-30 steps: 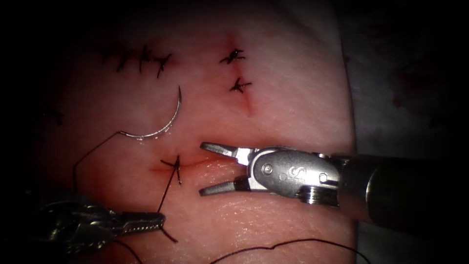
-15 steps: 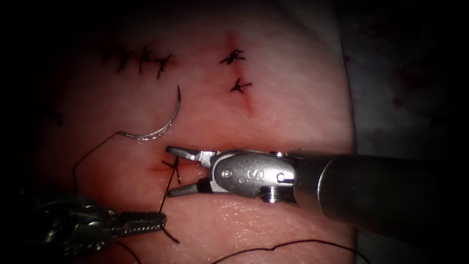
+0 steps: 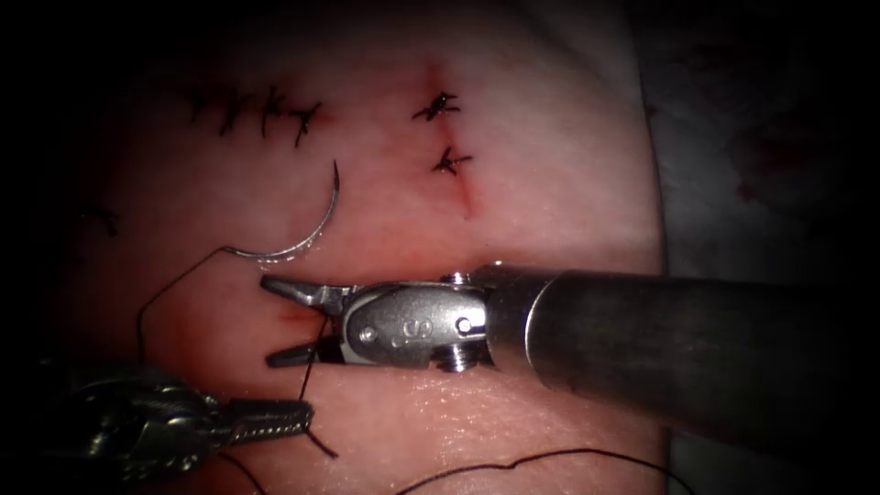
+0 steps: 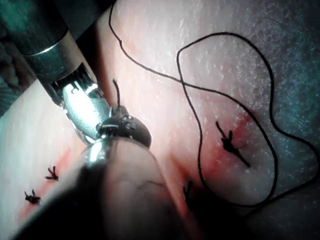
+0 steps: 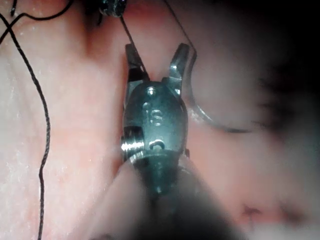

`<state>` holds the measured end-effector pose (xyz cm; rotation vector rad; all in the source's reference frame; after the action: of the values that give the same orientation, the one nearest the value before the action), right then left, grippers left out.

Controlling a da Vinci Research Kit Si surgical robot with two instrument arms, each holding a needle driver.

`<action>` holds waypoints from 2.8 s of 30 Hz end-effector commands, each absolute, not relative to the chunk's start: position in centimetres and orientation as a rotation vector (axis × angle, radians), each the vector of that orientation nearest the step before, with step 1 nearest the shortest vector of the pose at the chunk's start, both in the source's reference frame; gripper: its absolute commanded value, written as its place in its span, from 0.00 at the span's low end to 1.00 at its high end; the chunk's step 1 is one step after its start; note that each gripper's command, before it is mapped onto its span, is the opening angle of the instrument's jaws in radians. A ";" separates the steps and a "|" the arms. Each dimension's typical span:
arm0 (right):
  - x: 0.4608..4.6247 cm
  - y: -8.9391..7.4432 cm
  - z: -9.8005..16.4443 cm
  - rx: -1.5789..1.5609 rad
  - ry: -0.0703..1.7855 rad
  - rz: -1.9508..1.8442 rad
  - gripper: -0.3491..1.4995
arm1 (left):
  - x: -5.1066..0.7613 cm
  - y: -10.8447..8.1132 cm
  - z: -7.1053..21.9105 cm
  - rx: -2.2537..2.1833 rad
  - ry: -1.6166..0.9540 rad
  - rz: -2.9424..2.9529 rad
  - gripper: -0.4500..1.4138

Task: Wound Closure
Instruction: Snip the suture with the right gripper, then set down the cut suture piece with the left gripper.

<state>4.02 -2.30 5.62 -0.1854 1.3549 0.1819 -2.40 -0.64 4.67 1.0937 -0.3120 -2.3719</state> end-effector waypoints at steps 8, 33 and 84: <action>4.20 -2.3 5.8 -0.171 1.335 0.163 0.93 | -2.48 -0.6 4.7 1.100 -0.315 -2.368 0.00; 3.36 -2.4 5.5 -0.078 1.440 0.290 0.98 | -2.02 -0.7 4.7 1.121 -0.343 -2.377 0.00; 2.14 -2.3 5.3 -0.232 1.347 0.371 0.97 | 0.28 -0.6 6.5 1.308 0.254 -3.241 0.95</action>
<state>2.05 -2.35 5.27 -0.2310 1.3432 0.3707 0.33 -0.54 6.16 1.3440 0.2697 -3.2658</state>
